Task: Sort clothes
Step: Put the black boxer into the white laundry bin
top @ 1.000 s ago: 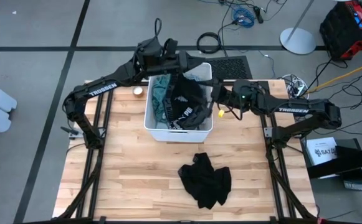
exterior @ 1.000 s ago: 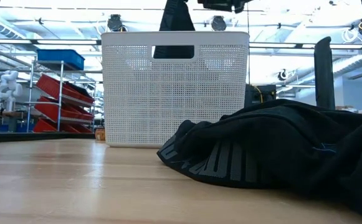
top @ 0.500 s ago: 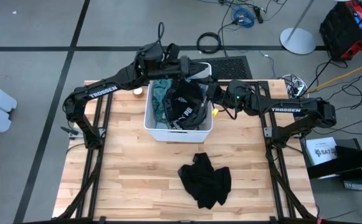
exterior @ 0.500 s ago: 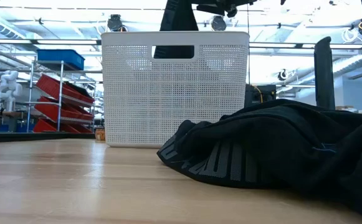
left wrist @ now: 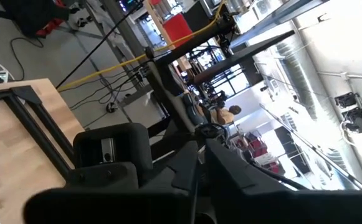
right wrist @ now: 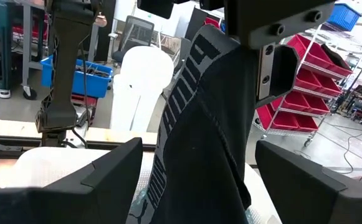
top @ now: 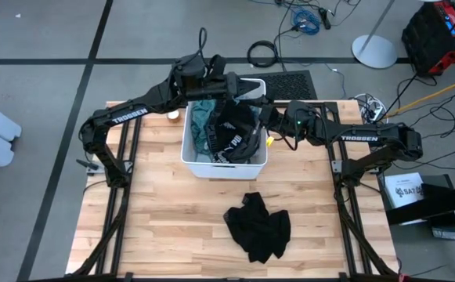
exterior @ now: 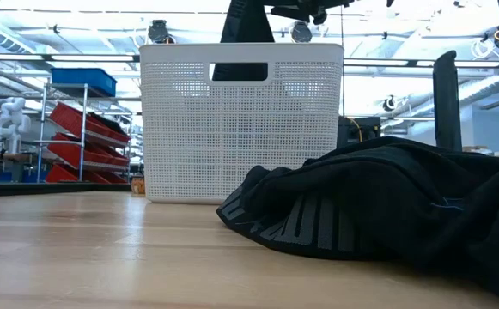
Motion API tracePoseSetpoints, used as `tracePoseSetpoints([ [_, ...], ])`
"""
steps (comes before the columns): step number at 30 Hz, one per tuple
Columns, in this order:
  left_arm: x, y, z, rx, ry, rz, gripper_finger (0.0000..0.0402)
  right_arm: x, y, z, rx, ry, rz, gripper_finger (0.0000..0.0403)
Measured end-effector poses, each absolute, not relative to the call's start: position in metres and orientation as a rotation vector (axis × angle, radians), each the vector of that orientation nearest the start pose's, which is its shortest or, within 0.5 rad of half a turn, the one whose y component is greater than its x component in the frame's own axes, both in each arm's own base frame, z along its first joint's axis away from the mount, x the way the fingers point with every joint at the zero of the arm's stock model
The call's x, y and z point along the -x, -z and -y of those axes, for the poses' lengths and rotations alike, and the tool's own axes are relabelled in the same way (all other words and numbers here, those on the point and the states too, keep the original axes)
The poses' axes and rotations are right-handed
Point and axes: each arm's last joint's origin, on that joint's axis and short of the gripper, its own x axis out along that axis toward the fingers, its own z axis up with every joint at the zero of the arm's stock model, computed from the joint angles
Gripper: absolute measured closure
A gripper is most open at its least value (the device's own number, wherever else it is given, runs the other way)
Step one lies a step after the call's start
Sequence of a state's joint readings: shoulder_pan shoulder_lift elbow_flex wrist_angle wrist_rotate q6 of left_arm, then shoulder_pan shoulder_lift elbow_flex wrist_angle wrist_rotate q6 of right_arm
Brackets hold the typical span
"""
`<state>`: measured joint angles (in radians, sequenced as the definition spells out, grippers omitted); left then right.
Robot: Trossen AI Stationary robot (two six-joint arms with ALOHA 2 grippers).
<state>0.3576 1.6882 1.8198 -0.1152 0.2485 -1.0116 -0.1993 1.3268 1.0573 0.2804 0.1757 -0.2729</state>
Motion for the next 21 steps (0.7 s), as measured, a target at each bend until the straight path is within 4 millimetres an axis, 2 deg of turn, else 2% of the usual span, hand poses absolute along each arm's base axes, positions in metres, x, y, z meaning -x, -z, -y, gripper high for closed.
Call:
tracePoseSetpoints([
  [8, -0.36, -0.459, -0.127, 1.004, -0.091, 0.07, 0.0377, -0.302, -0.354, 0.067, 0.27, 0.381, 0.003, 0.0105],
  [12, -0.36, -0.459, -0.127, 1.006, -0.09, 0.069, 0.0377, -0.309, -0.346, 0.072, 0.27, 0.401, -0.018, 0.0132],
  [16, -0.36, -0.459, -0.127, 1.007, -0.084, 0.067, 0.0377, -0.316, -0.336, 0.078, 0.269, 0.411, -0.052, 0.021],
  [21, -0.36, -0.459, -0.127, 1.007, -0.081, 0.065, 0.0377, -0.321, -0.33, 0.08, 0.274, 0.414, -0.055, 0.0363],
])
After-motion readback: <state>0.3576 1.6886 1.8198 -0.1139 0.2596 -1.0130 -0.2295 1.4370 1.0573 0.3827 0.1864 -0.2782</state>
